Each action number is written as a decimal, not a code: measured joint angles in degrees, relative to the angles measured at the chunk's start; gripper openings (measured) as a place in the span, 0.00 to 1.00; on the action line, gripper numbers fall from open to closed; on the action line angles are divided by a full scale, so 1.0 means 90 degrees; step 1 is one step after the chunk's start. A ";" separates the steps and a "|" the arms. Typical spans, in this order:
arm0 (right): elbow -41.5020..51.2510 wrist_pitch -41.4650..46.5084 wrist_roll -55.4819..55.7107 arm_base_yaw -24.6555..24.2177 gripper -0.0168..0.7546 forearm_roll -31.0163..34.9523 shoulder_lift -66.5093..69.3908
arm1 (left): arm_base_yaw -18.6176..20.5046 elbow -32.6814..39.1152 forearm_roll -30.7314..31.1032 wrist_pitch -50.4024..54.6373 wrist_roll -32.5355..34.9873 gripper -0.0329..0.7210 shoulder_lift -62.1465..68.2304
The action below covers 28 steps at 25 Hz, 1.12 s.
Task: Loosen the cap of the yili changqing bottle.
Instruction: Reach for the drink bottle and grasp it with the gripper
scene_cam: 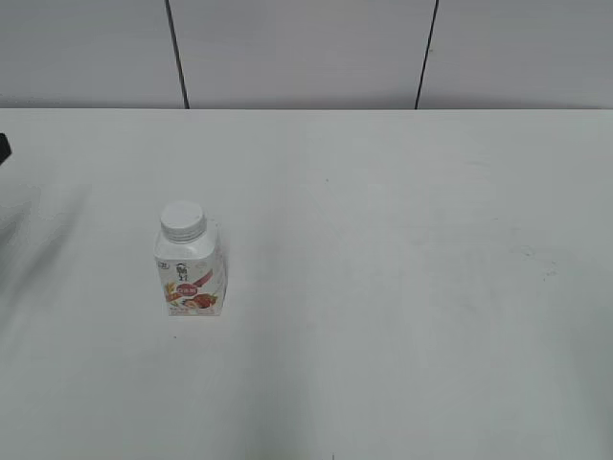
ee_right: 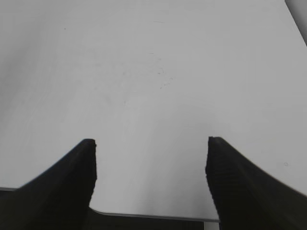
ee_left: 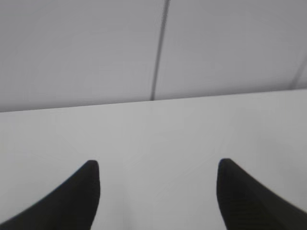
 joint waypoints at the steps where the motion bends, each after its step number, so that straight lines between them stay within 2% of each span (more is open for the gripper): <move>1: 0.0000 0.0000 0.0000 0.0000 0.74 0.0000 0.0000 | 0.0098 -0.0185 0.0629 -0.0115 -0.0143 0.67 0.0221; 3: 0.0000 0.0000 0.0000 0.0000 0.74 0.0000 0.0000 | 0.0158 -0.0508 0.2029 -0.0256 -0.0260 0.67 0.0592; 5: 0.0000 0.0000 0.0000 0.0000 0.74 0.0000 0.0000 | 0.0152 -0.0779 0.3081 -0.0278 -0.0294 0.67 0.0944; 6: 0.0000 0.0000 0.0000 0.0000 0.74 0.0000 0.0000 | 0.0145 -0.0863 0.3493 -0.0278 -0.0303 0.67 0.1069; 8: 0.0000 0.0000 0.0000 0.0000 0.74 0.0000 0.0000 | 0.0094 -0.0969 0.3853 -0.0289 -0.0310 0.67 0.1334; 11: 0.0000 -0.0003 0.0000 0.0000 0.74 0.0000 0.0000 | -0.0101 -0.1004 0.3993 -0.0289 -0.0317 0.71 0.1595; 15: 0.0000 -0.0003 0.0000 0.0000 0.74 0.0000 0.0000 | -0.0693 -0.1016 0.4008 -0.0234 -0.0324 0.81 0.1746; 19: 0.0000 -0.0003 0.0000 0.0000 0.74 0.0000 0.0000 | -0.1249 -0.1016 0.3605 0.0060 -0.0028 0.82 0.1988; 23: 0.0000 -0.0003 0.0000 0.0000 0.74 0.0000 0.0000 | -0.1447 -0.1016 0.3149 -0.0050 0.0395 0.82 0.2336; 28: 0.0000 -0.0003 0.0000 0.0000 0.74 0.0000 0.0000 | -0.1477 -0.1266 0.3077 -0.0335 0.0753 0.82 0.2825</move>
